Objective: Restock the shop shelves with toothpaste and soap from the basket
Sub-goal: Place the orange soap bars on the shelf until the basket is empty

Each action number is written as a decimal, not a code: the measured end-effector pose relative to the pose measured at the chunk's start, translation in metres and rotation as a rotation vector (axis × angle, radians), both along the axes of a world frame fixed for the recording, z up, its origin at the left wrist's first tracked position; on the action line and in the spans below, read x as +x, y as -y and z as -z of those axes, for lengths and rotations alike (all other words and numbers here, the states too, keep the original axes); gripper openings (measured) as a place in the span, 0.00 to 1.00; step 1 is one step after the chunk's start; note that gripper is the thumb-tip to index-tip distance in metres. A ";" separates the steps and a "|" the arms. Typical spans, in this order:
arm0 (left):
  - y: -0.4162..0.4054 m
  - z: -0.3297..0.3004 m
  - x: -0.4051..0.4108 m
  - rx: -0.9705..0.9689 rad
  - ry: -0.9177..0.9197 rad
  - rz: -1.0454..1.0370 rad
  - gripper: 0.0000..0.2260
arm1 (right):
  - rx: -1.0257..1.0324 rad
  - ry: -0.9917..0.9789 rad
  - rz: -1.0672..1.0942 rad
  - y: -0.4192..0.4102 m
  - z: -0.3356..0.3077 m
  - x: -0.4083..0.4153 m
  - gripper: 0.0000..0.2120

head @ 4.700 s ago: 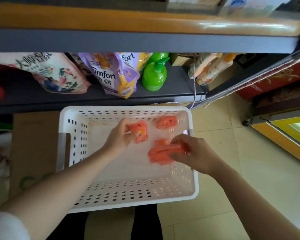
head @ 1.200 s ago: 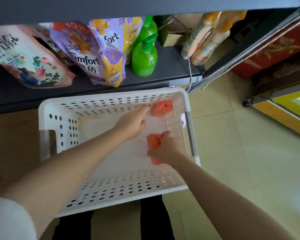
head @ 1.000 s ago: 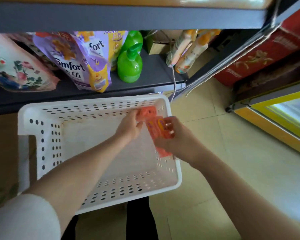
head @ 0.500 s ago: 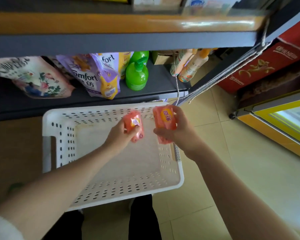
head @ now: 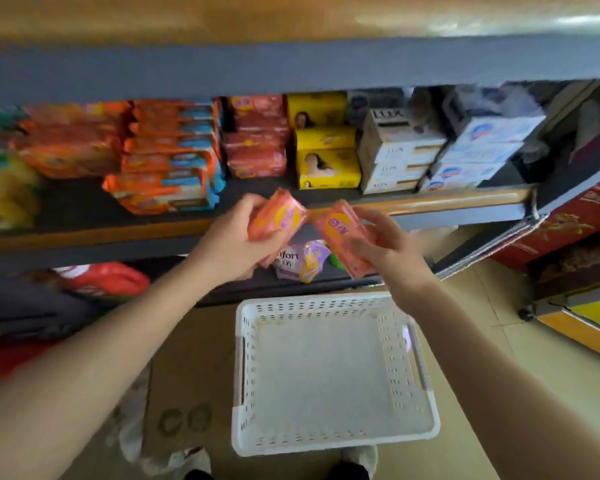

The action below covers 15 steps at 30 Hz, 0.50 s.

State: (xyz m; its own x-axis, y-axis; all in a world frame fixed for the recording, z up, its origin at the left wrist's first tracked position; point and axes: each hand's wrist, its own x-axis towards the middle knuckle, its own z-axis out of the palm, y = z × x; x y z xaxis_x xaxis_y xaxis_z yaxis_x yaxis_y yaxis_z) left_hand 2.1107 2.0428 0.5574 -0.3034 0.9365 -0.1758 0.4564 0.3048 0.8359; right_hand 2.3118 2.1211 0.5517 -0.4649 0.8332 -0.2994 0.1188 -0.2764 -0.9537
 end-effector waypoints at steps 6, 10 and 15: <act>-0.047 -0.032 -0.033 0.040 -0.657 0.090 0.23 | 0.338 0.215 -0.068 -0.022 -0.016 -0.024 0.15; -0.082 -0.019 -0.043 0.019 -0.846 0.228 0.21 | 0.504 0.336 -0.108 -0.036 -0.013 -0.038 0.21; -0.088 -0.004 -0.046 -0.029 -0.790 0.194 0.24 | 0.583 0.398 -0.122 -0.045 -0.014 -0.038 0.21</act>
